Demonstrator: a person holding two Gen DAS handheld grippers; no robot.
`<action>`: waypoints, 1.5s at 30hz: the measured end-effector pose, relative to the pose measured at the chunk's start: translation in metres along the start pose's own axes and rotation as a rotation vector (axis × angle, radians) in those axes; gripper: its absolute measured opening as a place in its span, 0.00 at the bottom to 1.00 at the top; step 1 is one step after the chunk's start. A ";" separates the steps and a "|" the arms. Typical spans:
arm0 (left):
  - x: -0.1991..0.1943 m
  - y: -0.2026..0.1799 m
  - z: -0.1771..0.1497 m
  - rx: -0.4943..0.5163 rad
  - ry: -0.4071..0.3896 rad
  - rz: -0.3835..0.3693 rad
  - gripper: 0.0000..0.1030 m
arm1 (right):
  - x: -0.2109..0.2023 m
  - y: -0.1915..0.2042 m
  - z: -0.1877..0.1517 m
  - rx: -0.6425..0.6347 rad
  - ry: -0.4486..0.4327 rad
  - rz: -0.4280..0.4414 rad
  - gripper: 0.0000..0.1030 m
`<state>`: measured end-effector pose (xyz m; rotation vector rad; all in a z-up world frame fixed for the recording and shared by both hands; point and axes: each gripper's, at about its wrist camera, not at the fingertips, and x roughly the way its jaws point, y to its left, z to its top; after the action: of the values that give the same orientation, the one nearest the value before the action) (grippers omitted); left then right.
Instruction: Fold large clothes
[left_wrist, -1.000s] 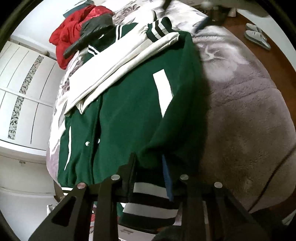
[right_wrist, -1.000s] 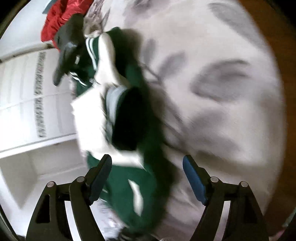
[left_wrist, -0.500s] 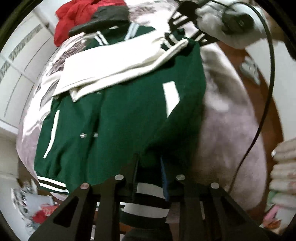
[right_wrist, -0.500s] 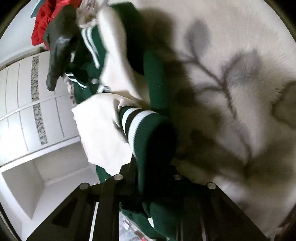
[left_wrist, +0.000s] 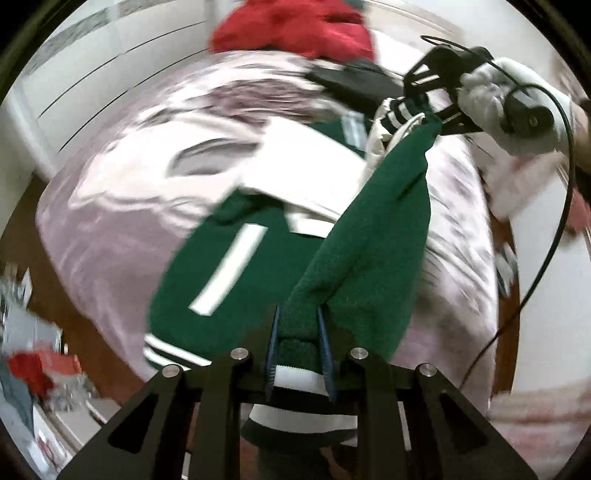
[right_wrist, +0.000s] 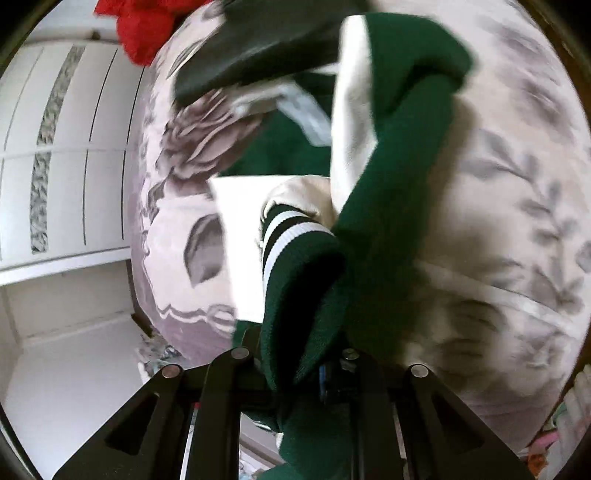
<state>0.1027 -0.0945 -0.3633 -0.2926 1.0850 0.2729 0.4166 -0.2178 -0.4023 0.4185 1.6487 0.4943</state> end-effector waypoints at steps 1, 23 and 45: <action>0.007 0.016 0.002 -0.025 -0.005 0.014 0.16 | 0.015 0.023 0.001 -0.031 0.007 -0.018 0.17; 0.129 0.251 -0.058 -0.639 0.292 -0.381 0.46 | 0.139 0.099 -0.035 -0.160 0.157 0.081 0.64; 0.148 0.255 0.001 -0.474 0.277 -0.372 0.19 | 0.119 -0.090 -0.123 0.071 0.167 -0.031 0.64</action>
<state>0.0776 0.1540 -0.5205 -0.9678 1.2038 0.1539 0.2801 -0.2394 -0.5374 0.4126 1.8357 0.4586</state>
